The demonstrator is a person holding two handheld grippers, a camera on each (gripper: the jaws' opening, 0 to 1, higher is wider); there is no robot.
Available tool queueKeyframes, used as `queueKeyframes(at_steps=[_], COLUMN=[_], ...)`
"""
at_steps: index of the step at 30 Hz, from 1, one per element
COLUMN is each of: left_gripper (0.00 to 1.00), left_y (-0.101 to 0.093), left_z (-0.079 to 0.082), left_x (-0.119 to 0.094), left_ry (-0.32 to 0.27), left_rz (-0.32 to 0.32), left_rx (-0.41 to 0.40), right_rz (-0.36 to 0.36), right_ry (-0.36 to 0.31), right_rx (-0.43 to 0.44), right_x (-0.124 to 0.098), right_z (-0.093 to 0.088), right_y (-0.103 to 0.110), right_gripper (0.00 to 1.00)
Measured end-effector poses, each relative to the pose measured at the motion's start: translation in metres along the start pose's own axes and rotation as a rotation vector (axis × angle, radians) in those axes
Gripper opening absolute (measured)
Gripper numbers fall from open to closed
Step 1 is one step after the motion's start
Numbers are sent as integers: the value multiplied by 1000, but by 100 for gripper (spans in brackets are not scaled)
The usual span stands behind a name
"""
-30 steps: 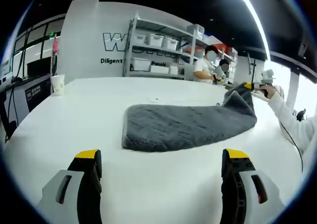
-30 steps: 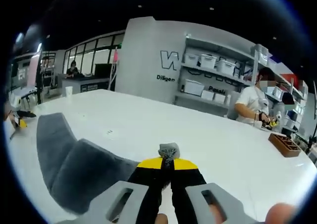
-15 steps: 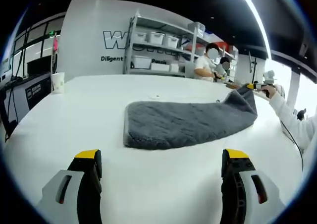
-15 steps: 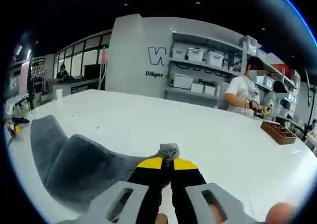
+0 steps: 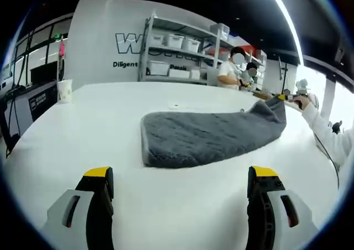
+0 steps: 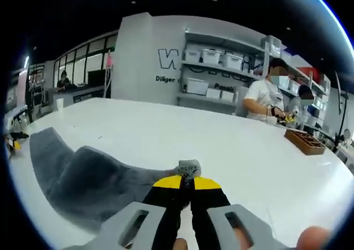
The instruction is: Open the folded towel by lifting each exposed corner and separating the folded layers until the towel lies flat within the target outline without major curled edges
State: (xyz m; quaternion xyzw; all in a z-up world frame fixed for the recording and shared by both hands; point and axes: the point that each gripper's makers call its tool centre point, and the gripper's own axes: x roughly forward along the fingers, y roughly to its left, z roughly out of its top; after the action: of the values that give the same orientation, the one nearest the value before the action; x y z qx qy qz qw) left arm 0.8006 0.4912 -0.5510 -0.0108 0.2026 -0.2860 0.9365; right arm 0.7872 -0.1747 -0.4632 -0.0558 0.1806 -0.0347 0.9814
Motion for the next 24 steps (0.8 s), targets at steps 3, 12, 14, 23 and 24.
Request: queueKeyframes(at_steps=[3,12,14,23,24], left_gripper=[100,100,100,100,100], left_y=[-1,-1,-1,-1,-1], left_z=[-1,-2,-2,-2,-2], left_x=[0,1,2,2,2], left_ry=[1,6,6,8,8], left_rz=[-1,1,2,3,3], left_rx=[-1,-2,-3,-2,-3], right_rz=[-12,-66,-75,-141,-143], right_ry=[6,52,56,90,92], right_rx=[6,63,69,99,106], right_x=[-1,-4,-5,-12,-13], right_z=[-3,-21,-23,-39,-41], right_y=[-6,-25,-29,-53,-54], right_gripper=[0,0,0,0,0])
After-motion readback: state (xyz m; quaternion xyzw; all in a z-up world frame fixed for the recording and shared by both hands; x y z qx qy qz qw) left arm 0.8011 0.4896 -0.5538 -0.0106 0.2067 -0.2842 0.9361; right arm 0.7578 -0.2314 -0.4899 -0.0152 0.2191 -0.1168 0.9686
